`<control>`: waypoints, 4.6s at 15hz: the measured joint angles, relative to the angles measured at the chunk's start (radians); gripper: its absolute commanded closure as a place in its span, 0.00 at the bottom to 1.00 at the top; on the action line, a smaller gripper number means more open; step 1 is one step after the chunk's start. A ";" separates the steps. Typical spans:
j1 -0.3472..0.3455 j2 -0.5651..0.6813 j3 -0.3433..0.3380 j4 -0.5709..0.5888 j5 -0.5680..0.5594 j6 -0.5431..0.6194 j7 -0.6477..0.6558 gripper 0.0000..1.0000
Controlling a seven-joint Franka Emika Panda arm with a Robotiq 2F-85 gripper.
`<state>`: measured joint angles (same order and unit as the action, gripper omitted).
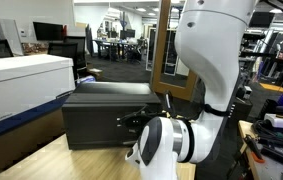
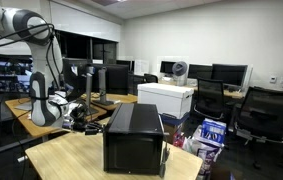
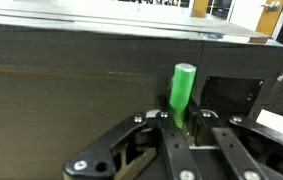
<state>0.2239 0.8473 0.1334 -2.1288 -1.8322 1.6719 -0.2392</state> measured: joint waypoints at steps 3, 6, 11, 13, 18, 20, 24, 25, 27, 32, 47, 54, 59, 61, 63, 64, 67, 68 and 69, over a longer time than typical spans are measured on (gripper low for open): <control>0.000 0.021 0.010 0.031 0.030 -0.028 0.051 0.96; 0.001 0.038 0.016 0.051 0.047 -0.053 0.066 0.96; 0.001 0.063 0.026 0.091 0.085 -0.088 0.074 0.96; 0.002 0.080 0.031 0.119 0.111 -0.109 0.074 0.96; 0.007 0.116 0.038 0.152 0.120 -0.162 0.074 0.96; 0.009 0.124 0.039 0.160 0.123 -0.174 0.074 0.96; 0.013 0.130 0.042 0.171 0.142 -0.181 0.074 0.96; 0.014 0.130 0.048 0.171 0.147 -0.184 0.074 0.96; 0.042 0.130 0.097 0.165 0.197 -0.222 0.074 0.96; 0.134 0.137 0.146 0.165 0.264 -0.274 0.121 0.44; 0.158 0.088 0.235 0.187 0.460 -0.294 0.155 0.00; 0.155 0.010 0.247 0.114 0.488 -0.252 0.158 0.00; 0.148 -0.099 0.263 0.053 0.488 -0.184 0.158 0.00; 0.149 -0.154 0.271 0.029 0.488 -0.172 0.165 0.00; 0.150 -0.203 0.271 0.011 0.488 -0.171 0.178 0.00; 0.150 -0.223 0.270 0.004 0.486 -0.171 0.185 0.00; 0.157 -0.270 0.264 -0.019 0.482 -0.179 0.218 0.00; 0.160 -0.282 0.259 -0.025 0.481 -0.182 0.229 0.00; 0.161 -0.290 0.252 -0.029 0.476 -0.187 0.240 0.00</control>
<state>0.3852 0.5575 0.3851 -2.1577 -1.3565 1.4848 0.0004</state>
